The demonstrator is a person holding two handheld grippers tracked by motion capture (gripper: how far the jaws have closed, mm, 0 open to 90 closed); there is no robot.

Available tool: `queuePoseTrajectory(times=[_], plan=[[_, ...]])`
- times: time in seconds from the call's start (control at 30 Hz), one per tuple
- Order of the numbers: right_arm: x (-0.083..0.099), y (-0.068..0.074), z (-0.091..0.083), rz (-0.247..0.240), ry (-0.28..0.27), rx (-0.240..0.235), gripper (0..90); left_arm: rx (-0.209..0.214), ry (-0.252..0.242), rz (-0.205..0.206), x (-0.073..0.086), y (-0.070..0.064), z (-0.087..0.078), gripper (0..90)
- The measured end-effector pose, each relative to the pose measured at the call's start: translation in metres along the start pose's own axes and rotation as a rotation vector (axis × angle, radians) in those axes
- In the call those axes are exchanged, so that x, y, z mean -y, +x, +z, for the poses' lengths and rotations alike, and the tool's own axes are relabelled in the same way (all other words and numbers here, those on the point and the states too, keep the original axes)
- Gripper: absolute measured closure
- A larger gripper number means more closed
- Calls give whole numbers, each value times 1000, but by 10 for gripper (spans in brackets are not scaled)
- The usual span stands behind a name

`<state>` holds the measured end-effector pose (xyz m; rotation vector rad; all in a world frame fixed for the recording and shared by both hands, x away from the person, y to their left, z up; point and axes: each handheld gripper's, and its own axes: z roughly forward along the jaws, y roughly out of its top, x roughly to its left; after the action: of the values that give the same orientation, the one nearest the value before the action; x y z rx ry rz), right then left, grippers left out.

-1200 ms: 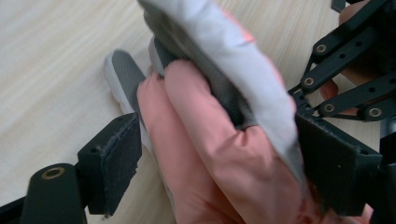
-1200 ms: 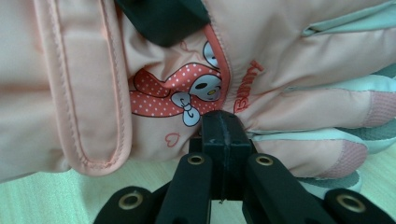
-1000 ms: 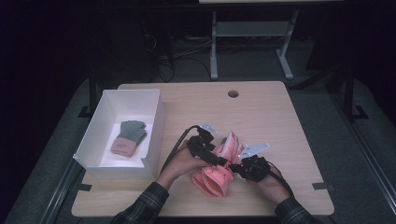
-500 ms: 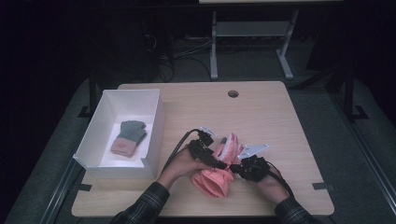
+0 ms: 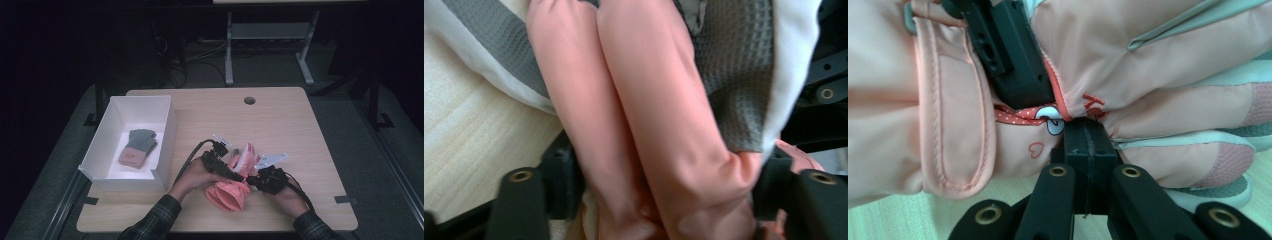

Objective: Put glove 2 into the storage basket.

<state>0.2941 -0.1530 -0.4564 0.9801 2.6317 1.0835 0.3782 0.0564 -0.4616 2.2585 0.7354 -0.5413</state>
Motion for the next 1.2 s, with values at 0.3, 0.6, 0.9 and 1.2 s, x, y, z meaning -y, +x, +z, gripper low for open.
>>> queuePoseTrajectory(times=[0.3, 0.6, 0.9, 1.2], plan=[[1, -2, 0, 3, -12, -6, 900, 18, 10, -13, -1, 1, -4, 562], [4, -6, -19, 31, -58, -33, 900, 27, -14, -20, -3, -4, -11, 587], [20, -17, -50, 63, -137, -27, 778, -9, -55, -18, -8, -14, -25, 590], [41, -32, -59, 162, -107, 34, 347, -43, -92, -18, -16, -30, -52, 587]])
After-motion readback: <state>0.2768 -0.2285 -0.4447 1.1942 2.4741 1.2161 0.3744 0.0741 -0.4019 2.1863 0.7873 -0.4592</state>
